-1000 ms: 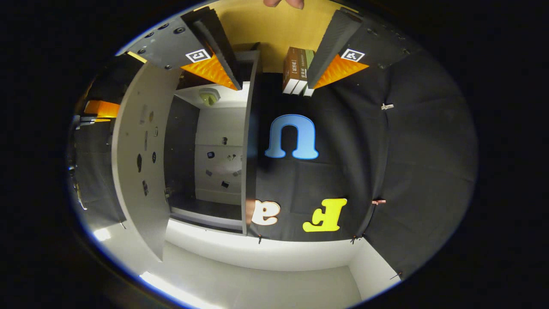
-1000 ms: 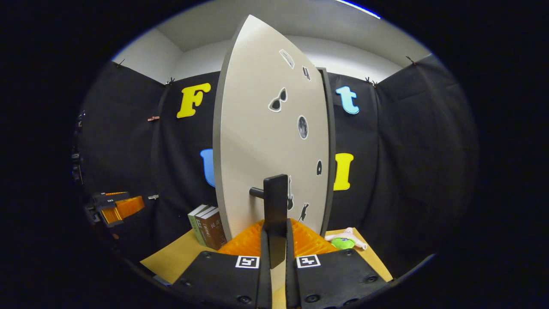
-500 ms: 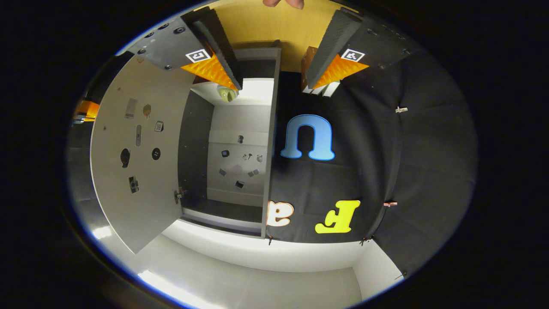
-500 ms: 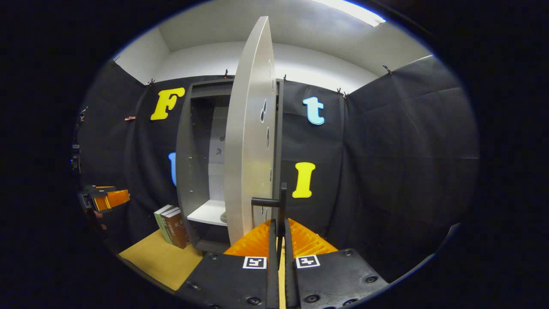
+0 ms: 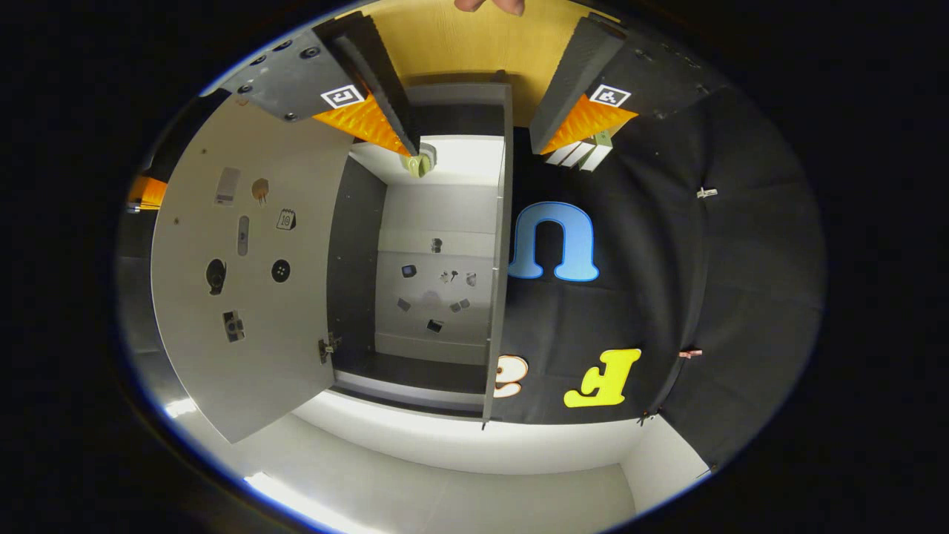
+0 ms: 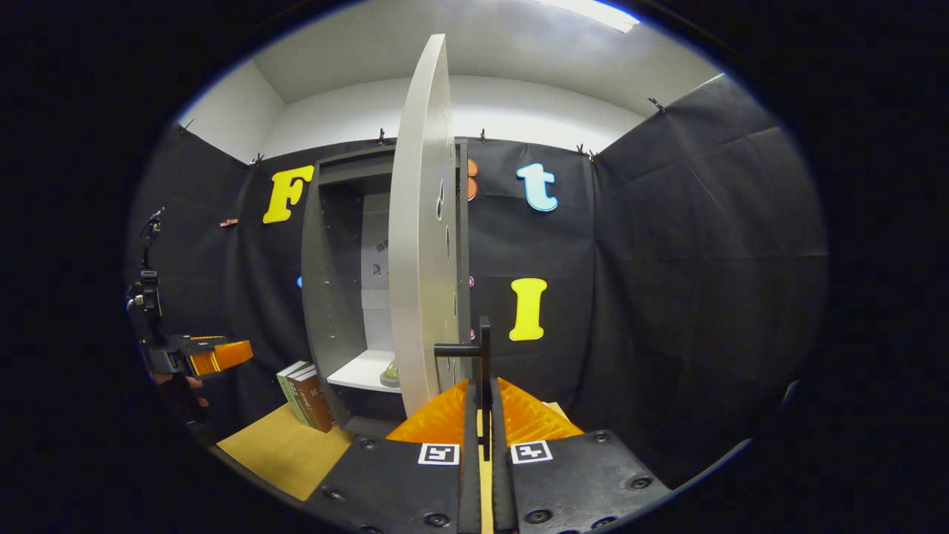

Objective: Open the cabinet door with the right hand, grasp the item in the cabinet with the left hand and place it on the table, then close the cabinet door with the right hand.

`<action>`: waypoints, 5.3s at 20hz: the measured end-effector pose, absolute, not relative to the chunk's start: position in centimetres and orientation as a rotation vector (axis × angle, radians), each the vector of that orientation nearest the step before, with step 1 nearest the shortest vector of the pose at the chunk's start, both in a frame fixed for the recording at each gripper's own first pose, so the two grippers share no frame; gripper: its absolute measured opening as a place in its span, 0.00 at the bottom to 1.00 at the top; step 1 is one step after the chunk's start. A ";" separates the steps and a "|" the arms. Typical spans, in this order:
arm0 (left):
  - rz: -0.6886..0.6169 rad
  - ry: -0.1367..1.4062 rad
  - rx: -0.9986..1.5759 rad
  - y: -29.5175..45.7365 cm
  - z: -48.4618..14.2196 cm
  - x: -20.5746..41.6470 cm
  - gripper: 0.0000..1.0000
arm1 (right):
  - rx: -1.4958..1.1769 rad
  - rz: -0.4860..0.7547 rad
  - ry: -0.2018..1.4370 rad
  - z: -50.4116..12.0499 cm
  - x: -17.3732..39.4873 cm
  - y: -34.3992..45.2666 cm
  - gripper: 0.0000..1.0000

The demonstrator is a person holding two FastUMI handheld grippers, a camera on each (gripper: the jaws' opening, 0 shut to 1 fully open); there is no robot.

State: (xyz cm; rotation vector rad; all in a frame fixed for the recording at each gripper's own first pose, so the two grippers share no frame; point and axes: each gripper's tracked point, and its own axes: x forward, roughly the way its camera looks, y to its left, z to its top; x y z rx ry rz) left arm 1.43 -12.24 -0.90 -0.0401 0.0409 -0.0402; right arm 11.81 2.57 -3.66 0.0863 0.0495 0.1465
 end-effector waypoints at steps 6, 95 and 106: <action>-0.078 0.055 -0.030 -15.0 -0.6 3.7 0.94 | 0.116 0.054 0.006 -2.7 12.3 -0.6 0.43; -0.129 0.612 0.025 -19.9 -47.9 3.5 0.22 | -0.016 -0.132 0.088 -7.4 16.0 -6.4 0.98; -0.168 0.525 0.004 -19.8 -42.7 2.8 0.96 | -0.021 -0.141 0.079 -7.0 15.1 -5.6 0.98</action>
